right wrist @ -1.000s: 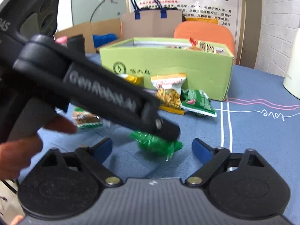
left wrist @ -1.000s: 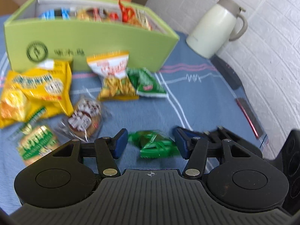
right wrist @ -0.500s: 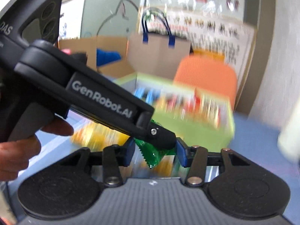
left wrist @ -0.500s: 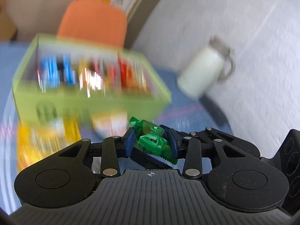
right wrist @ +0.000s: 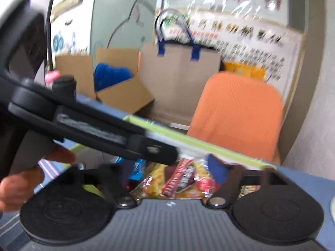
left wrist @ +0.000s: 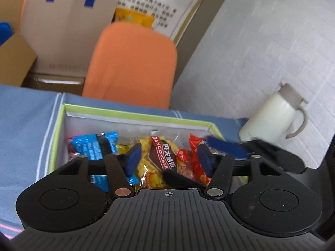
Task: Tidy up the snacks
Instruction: 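Drop the green candy into the green box with the left gripper, then grasp the second green wrapped candy with the left gripper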
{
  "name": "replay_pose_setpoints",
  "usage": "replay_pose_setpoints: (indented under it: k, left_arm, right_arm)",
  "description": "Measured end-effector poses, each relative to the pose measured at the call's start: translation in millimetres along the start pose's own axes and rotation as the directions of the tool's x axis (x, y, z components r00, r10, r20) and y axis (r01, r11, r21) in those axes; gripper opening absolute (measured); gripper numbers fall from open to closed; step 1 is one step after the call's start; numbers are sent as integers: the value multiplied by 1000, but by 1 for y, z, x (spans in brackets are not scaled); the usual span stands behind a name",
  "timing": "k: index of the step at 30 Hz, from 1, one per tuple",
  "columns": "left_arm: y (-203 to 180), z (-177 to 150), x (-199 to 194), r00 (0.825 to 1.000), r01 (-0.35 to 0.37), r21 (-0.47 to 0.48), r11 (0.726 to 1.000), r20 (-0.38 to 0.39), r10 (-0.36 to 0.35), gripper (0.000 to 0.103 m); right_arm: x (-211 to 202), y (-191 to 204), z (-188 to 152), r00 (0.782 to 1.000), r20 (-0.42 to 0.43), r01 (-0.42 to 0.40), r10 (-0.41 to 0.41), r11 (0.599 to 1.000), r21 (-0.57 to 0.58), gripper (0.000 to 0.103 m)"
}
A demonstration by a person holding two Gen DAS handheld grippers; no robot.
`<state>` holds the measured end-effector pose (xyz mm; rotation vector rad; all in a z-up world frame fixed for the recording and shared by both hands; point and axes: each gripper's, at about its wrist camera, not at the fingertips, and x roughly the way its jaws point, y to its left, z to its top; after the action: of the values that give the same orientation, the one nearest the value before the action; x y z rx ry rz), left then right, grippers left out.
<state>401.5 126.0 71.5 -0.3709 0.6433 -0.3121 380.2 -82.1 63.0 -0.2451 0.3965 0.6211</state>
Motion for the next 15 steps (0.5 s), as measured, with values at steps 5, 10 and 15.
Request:
replay_pose_setpoints:
  k: [5, 10, 15]
  left_arm:
    - [-10, -29, -42, 998, 52, 56, 997, 24, -53, 57]
    - [-27, -76, -48, 991, 115, 74, 991, -79, -109, 69]
    - [-42, -113, -31, 973, 126, 67, 990, -200, -111, 56]
  right_arm:
    - [-67, 23, -39, 998, 37, -41, 41, 999, -4, 94]
    - [-90, 48, -95, 981, -145, -121, 131, 990, 74, 102]
    - [-84, 69, -119, 972, -228, -47, 52, 999, 28, 102]
